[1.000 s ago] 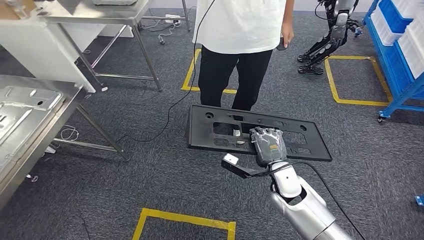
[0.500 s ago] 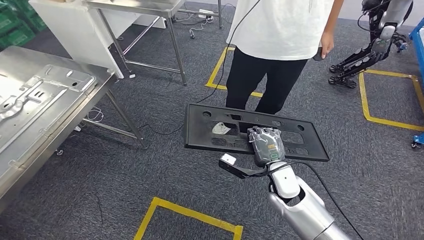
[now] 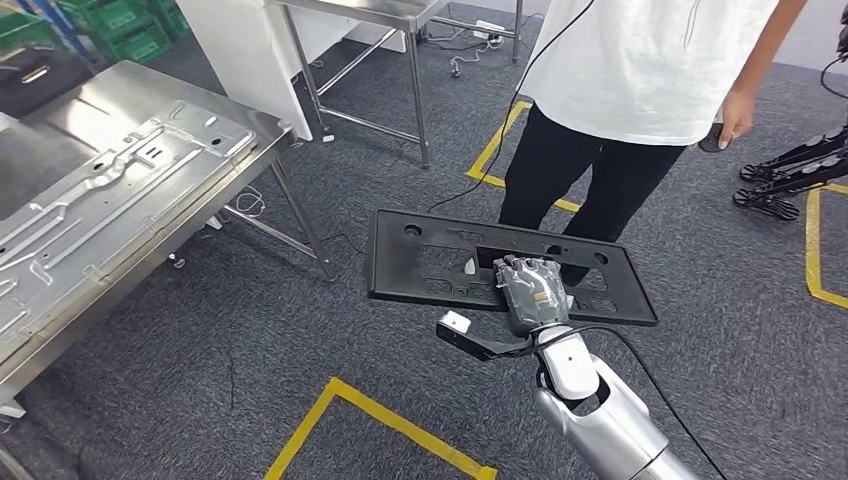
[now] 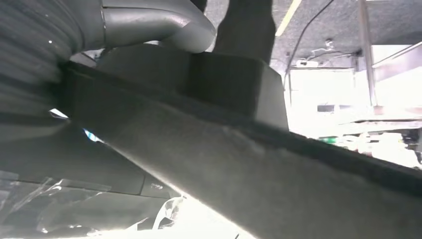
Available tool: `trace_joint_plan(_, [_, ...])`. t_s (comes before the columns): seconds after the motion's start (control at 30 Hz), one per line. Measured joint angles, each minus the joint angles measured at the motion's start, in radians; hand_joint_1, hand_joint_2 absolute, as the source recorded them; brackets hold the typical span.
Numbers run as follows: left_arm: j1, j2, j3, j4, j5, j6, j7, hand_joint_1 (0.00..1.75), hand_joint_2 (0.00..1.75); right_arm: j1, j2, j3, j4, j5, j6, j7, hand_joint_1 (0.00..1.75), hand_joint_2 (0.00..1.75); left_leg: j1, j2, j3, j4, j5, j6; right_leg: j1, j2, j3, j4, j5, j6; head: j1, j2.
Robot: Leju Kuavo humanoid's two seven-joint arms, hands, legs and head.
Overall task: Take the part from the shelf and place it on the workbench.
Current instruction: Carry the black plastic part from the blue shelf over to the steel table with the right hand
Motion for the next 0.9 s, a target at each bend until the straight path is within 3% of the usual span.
trace_joint_plan(0.07, [-0.002,-0.002,0.0,0.0,0.0,0.0,0.001,0.0,1.75,-0.003,0.001,0.0,-0.001,0.0,0.001,0.001,1.75,1.75,0.003,0.045,-0.066,0.145,-0.067,-0.004,0.01,-0.025,0.004,-0.003,-0.001,-0.009,0.0,0.0])
trace_joint_plan(0.13, [-0.005,-0.005,0.0,0.0,-0.001,0.0,0.001,0.0,1.75,-0.004,0.001,0.0,-0.002,0.0,0.001,0.001,1.75,1.75,0.002,0.058,-0.128,0.277,-0.116,0.004,0.022,-0.052,0.006,-0.006,-0.002,-0.011,0.0,0.0])
trace_joint_plan(0.17, [-0.004,-0.006,0.0,0.0,-0.001,0.0,0.0,0.0,1.75,-0.003,0.001,0.0,-0.002,0.0,0.001,0.001,1.75,1.75,-0.002,0.06,-0.135,0.294,-0.118,0.011,0.026,-0.064,0.009,-0.008,-0.003,-0.011,0.0,0.0])
trace_joint_plan(0.2, [-0.004,-0.006,0.0,0.0,-0.001,0.0,0.0,0.0,1.75,-0.002,0.001,0.0,-0.002,0.0,0.001,0.001,1.75,1.75,-0.009,0.061,-0.12,0.269,-0.101,0.019,0.029,-0.075,0.013,-0.012,-0.003,-0.011,0.0,0.0])
trace_joint_plan(0.23, [-0.003,-0.006,0.0,0.0,-0.001,0.0,0.0,0.0,1.75,-0.003,0.002,0.0,-0.002,0.0,0.001,0.001,1.75,1.75,-0.02,0.067,-0.085,0.205,-0.068,0.029,0.031,-0.084,0.02,-0.017,-0.004,-0.012,0.0,0.0])
trace_joint_plan(0.3, [-0.003,-0.003,0.0,0.0,-0.001,0.0,0.0,0.0,1.75,-0.004,0.005,0.0,-0.002,0.0,0.001,0.001,1.75,1.75,-0.052,0.107,0.006,0.039,0.004,0.055,0.032,-0.101,0.035,-0.03,-0.004,-0.014,0.0,0.0])
trace_joint_plan(0.37, [-0.008,0.002,0.0,0.001,-0.001,0.001,0.001,0.0,1.75,-0.005,0.004,0.0,-0.003,0.0,0.001,0.001,1.75,1.75,-0.074,0.142,0.057,-0.059,0.033,0.073,0.038,-0.116,0.041,-0.036,-0.006,-0.017,0.0,0.0])
trace_joint_plan(0.43, [-0.011,0.004,0.0,0.001,-0.001,0.002,0.001,0.0,1.75,-0.004,0.005,0.0,-0.005,0.0,0.002,0.001,1.75,1.75,-0.071,0.135,0.077,-0.096,0.027,0.074,0.048,-0.13,0.038,-0.033,-0.013,-0.02,0.0,0.0])
trace_joint_plan(0.5, [-0.006,0.003,0.0,0.001,-0.001,0.001,0.001,0.0,1.75,-0.006,0.007,0.0,-0.008,0.0,0.002,0.001,1.75,1.75,-0.058,0.119,0.095,-0.121,0.024,0.072,0.054,-0.106,0.022,0.008,-0.039,-0.018,0.0,0.0])
trace_joint_plan(0.57, [-0.005,-0.001,0.0,0.001,-0.001,0.0,0.001,0.0,1.75,-0.007,0.006,0.0,-0.01,0.0,0.003,0.001,1.75,1.75,-0.045,0.099,0.103,-0.125,0.023,0.075,0.055,-0.058,-0.034,0.135,-0.099,-0.013,0.001,0.0])
trace_joint_plan(0.63, [-0.007,-0.005,0.0,0.001,-0.001,-0.001,0.001,0.0,1.75,-0.001,0.002,0.0,-0.01,0.0,0.005,0.001,1.75,1.75,-0.037,0.073,0.104,-0.122,0.021,0.078,0.054,-0.04,-0.107,0.277,-0.151,-0.005,0.0,0.0])
trace_joint_plan(0.67, [-0.006,-0.007,0.0,0.001,-0.001,-0.001,0.001,0.0,1.75,0.003,0.0,0.0,-0.01,0.0,0.006,0.001,1.75,1.75,-0.032,0.058,0.105,-0.119,0.02,0.076,0.051,-0.039,-0.125,0.306,-0.152,0.0,0.0,0.0])
trace_joint_plan(0.7, [-0.005,-0.009,0.0,0.001,-0.001,-0.002,0.001,0.0,1.75,0.005,0.0,0.0,-0.01,0.0,0.006,0.001,1.75,1.75,-0.027,0.043,0.104,-0.114,0.017,0.072,0.048,-0.038,-0.122,0.291,-0.132,0.007,0.0,0.0])
trace_joint_plan(0.73, [-0.003,-0.01,0.0,0.001,-0.001,-0.002,0.001,0.0,1.75,0.006,-0.001,0.0,-0.01,0.0,0.006,0.001,1.75,1.75,-0.02,0.028,0.104,-0.106,0.013,0.066,0.042,-0.033,-0.096,0.236,-0.097,0.015,0.0,0.0])
trace_joint_plan(0.8, [-0.002,-0.01,0.0,0.001,-0.001,-0.002,0.001,0.0,1.75,0.004,-0.001,0.0,-0.01,0.0,0.006,0.001,1.75,1.75,-0.011,-0.001,0.096,-0.081,-0.002,0.048,0.018,0.01,-0.024,0.087,-0.032,0.038,0.001,0.0])
trace_joint_plan(0.87, [-0.002,-0.009,0.0,0.001,-0.002,-0.001,0.001,0.0,1.75,0.004,-0.002,0.001,-0.01,0.0,0.008,0.0,1.75,1.75,-0.009,-0.022,0.08,-0.058,-0.006,0.037,0.002,0.049,0.015,0.004,-0.01,0.036,0.001,0.0])
trace_joint_plan(0.9, [-0.001,-0.008,0.0,0.001,-0.002,-0.001,0.002,0.0,1.75,0.004,-0.002,0.001,-0.01,0.0,0.009,0.0,1.75,1.75,-0.009,-0.031,0.074,-0.053,-0.004,0.035,0.0,0.05,0.019,-0.008,-0.009,0.026,0.001,0.0])
